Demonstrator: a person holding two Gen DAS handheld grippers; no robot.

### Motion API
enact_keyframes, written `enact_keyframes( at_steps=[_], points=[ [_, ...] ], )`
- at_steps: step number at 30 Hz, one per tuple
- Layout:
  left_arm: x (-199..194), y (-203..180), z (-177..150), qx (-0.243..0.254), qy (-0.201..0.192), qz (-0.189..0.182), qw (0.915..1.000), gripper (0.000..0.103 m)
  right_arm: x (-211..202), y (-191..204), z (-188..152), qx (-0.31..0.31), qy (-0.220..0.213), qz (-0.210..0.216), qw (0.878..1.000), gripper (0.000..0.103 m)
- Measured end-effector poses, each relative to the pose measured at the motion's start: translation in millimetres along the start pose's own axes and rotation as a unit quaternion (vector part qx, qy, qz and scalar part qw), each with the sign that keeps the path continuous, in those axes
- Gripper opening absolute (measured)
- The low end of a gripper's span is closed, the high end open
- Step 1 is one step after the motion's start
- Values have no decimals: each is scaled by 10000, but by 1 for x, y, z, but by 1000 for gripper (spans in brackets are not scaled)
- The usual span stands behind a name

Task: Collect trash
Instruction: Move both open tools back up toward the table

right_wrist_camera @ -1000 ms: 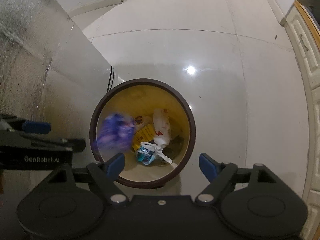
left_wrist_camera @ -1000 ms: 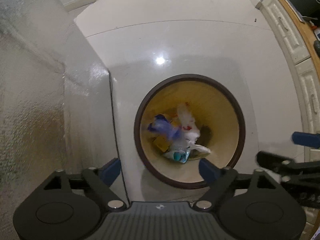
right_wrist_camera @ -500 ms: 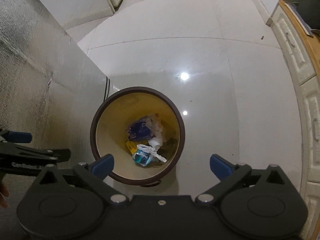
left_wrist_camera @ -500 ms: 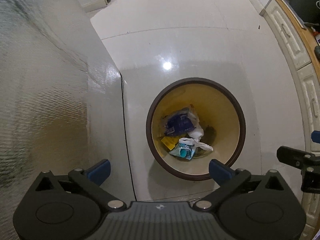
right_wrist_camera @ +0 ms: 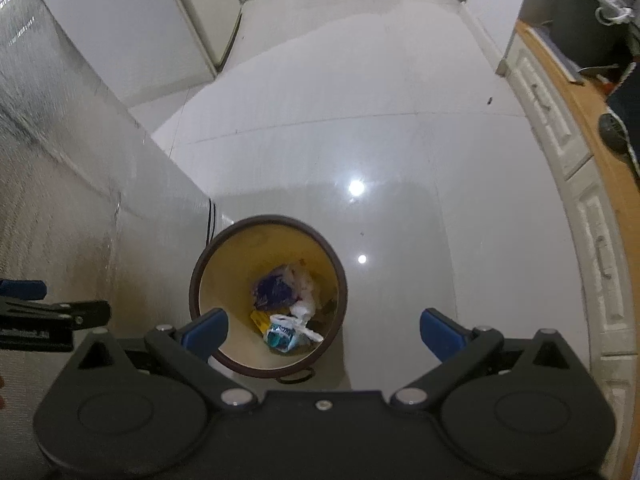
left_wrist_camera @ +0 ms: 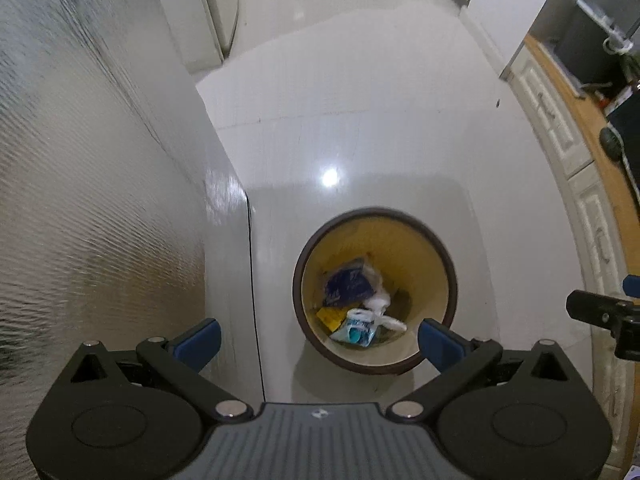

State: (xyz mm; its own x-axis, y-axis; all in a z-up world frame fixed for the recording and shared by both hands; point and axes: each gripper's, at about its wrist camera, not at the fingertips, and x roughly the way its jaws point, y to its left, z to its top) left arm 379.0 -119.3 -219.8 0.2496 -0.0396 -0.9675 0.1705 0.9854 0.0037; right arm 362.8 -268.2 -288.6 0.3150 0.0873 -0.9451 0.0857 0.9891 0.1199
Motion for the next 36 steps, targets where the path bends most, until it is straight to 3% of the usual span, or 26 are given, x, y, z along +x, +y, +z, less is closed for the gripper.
enact_keyframes(
  at_steps=[8,14,17,24,36],
  points=[
    [-57,-2,-6,-57,-643,33,9979,103,-56,-5,-2,-36,-590,-116,9982,103],
    [-111,-5,-16,-137,-1412,48,9899,103,-103,-2,-6,-167,-1178,-132,9928,103],
    [-140,-10,-24,-109,-1893,255,9815,103,-127,4,-8,-244,-1504,-101,9883,103],
    [-197,-11,-52,-114,-2661,233,9636,103,-176,19,-18,-437,-2245,128,9734,103],
    [-291,14,-102,-283,-3690,435,9280,103,-244,51,-33,-727,-3242,599,9413,103]
  ],
)
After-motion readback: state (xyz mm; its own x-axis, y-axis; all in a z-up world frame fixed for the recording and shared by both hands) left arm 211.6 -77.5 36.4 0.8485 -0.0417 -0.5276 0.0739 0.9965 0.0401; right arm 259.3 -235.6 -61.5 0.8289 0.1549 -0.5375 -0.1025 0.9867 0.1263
